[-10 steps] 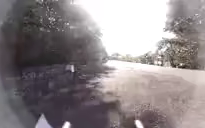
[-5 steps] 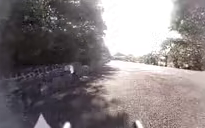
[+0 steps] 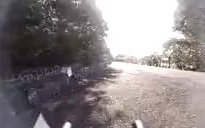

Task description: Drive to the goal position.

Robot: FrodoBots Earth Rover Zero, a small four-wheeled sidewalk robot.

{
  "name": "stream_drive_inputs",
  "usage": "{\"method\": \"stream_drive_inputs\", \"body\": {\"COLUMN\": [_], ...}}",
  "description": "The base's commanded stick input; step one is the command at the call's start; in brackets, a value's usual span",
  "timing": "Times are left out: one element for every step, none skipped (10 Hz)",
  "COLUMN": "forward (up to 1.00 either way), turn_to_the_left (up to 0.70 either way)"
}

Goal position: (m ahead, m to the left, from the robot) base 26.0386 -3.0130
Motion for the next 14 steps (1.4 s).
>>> {"method": "stream_drive_inputs", "body": {"forward": [0.70,0.70,0.70,0.70,0.70,0.70,0.70,0.70,0.70,0.70,0.70,0.70,0.70,0.70], "turn_to_the_left": [-0.35,-0.35,-0.35,-0.11,-0.06,0.00,0.00,0.00,0.00,0.00,0.00,0.00,0.00,-0.24]}}
